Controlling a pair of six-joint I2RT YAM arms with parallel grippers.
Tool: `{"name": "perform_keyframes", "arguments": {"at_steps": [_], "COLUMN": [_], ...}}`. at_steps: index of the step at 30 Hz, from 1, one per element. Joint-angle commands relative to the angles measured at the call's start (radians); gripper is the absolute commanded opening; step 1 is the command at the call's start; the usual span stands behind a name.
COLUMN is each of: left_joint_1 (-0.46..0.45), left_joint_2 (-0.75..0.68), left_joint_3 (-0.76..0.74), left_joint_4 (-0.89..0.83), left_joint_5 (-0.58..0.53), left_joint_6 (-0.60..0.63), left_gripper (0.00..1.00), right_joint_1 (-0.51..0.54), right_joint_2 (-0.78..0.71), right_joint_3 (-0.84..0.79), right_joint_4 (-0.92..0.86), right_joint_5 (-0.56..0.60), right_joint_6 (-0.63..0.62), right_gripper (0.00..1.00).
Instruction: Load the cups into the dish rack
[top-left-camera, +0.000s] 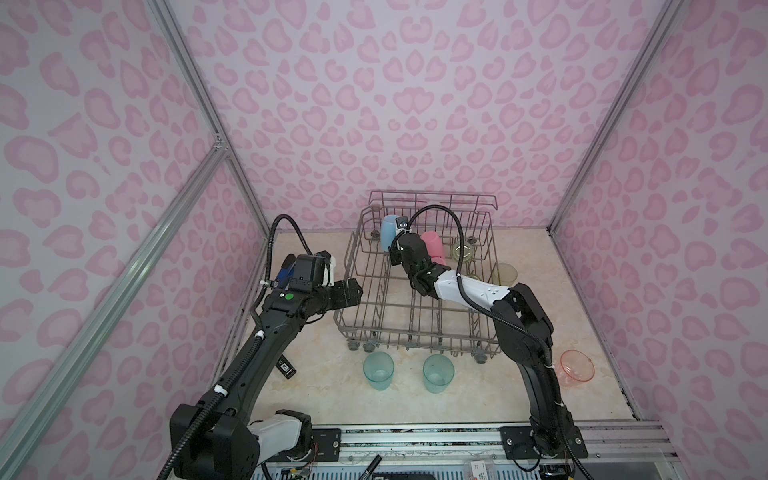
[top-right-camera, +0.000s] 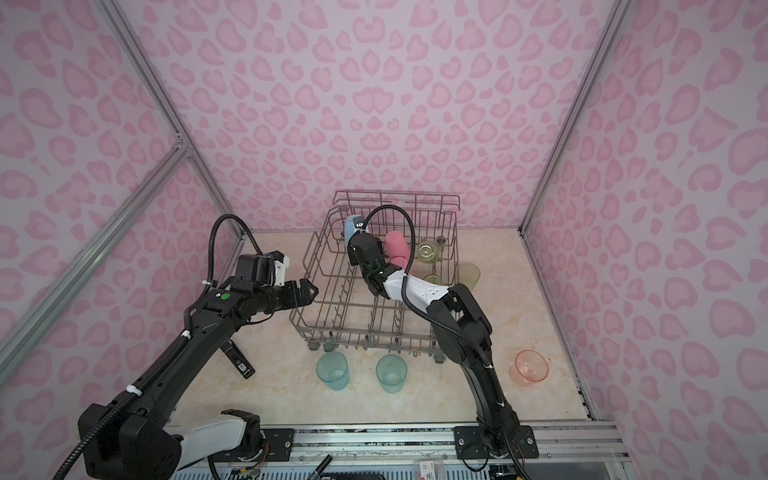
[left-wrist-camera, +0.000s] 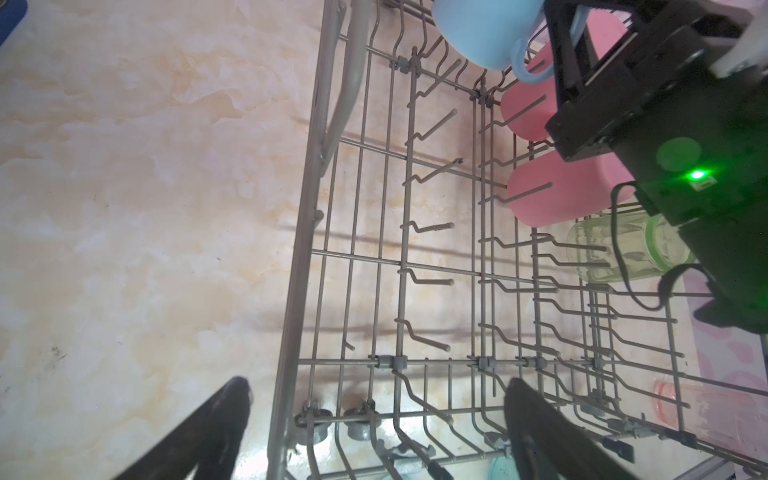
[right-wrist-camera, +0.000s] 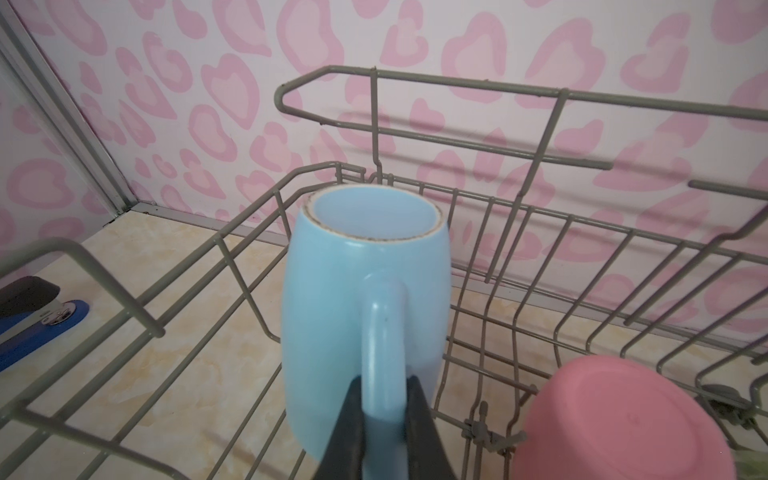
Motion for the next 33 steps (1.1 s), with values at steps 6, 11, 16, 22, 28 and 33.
{"name": "perform_keyframes", "arguments": {"at_steps": [6,11,16,22,28,33], "left_joint_1": [0.009,0.010,0.011,0.011,0.012,0.012], "left_joint_2": [-0.003,-0.001,0.000,-0.001,-0.003,-0.003], "left_joint_3": [-0.014,-0.014,-0.014,-0.016,-0.021,-0.021], "left_joint_4": [0.042,0.042,0.044,0.046,0.048,0.051], "left_joint_5": [0.017,0.019,0.024,0.030,0.041,0.043], "left_joint_6": [0.017,0.020,0.018,0.014,0.011,0.009], "left_gripper": [0.98,0.98,0.98,0.98,0.98,0.98], "right_joint_1": [0.000,0.005,0.005,0.009,0.011,0.019], "right_joint_2": [0.053,0.076,0.083,0.097,0.150,0.161], "right_joint_3": [0.045,0.047,0.040,0.050,0.078,0.076], "right_joint_4": [0.086,0.065,0.056,0.023,-0.024,-0.046], "right_joint_5": [-0.021,-0.019,-0.015,-0.008,-0.002,0.011], "right_joint_6": [0.032,0.050,0.062,0.068,0.077,0.077], "right_gripper": [0.00,0.00,0.00,0.00,0.00,0.00]}}
